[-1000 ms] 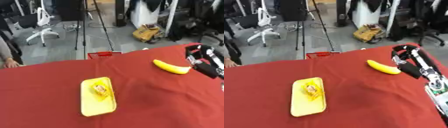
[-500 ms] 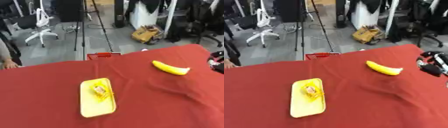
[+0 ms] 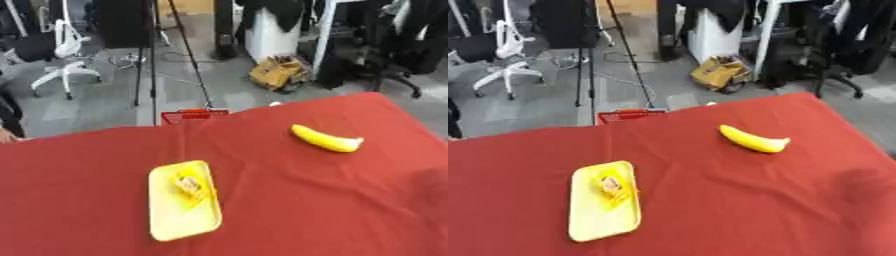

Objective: Pick up objects on the table and place them in the box.

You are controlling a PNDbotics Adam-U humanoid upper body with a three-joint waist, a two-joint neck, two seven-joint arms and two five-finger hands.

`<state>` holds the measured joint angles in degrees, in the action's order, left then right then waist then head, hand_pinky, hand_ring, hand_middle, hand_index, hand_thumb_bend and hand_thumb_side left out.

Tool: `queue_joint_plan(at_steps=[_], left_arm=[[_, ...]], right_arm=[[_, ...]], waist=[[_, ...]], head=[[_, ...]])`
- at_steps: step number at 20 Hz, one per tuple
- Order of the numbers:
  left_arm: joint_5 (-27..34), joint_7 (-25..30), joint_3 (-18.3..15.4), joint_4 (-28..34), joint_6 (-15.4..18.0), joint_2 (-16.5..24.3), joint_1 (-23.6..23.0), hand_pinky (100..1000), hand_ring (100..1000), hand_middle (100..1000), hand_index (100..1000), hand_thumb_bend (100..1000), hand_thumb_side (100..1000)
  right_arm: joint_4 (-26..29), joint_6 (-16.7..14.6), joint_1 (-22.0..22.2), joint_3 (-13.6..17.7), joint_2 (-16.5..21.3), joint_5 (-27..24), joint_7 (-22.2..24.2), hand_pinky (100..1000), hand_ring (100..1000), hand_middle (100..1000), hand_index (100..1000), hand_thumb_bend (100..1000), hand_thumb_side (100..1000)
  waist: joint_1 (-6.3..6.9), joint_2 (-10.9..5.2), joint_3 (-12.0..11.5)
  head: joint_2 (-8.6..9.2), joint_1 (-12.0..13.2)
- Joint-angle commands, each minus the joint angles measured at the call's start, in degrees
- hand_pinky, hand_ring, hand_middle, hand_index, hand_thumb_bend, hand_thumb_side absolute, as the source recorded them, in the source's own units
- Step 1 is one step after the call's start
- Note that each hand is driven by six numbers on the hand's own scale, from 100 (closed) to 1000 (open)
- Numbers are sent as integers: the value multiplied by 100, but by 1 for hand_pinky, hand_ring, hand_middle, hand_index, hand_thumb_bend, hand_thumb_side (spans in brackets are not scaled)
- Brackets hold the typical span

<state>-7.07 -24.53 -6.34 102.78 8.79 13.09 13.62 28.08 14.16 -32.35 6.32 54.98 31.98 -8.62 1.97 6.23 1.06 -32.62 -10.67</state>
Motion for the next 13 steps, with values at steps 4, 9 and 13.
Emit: queue_joint_plan(at_steps=[4, 9, 13], left_arm=[[15, 26, 7, 68, 9, 169, 48, 681, 781, 847, 850, 824, 984], [25, 37, 12, 67, 6, 171, 44, 681, 781, 847, 850, 824, 984], [36, 44, 15, 66, 4, 167, 40, 680, 781, 847, 850, 823, 983]], right_arm=[[-619, -125, -108, -112, 501, -731, -298, 840, 805, 822, 847, 100, 595], [-560, -386, -99, -174, 497, -1118, -440, 790, 775, 791, 839, 100, 585], [-179, -516, -113, -183, 430, -1034, -500, 785, 774, 792, 841, 100, 592]], waist=[[-132, -90, -1], [-128, -88, -3], [-117, -86, 6]], head=[[90, -175], [106, -246], [106, -261]])
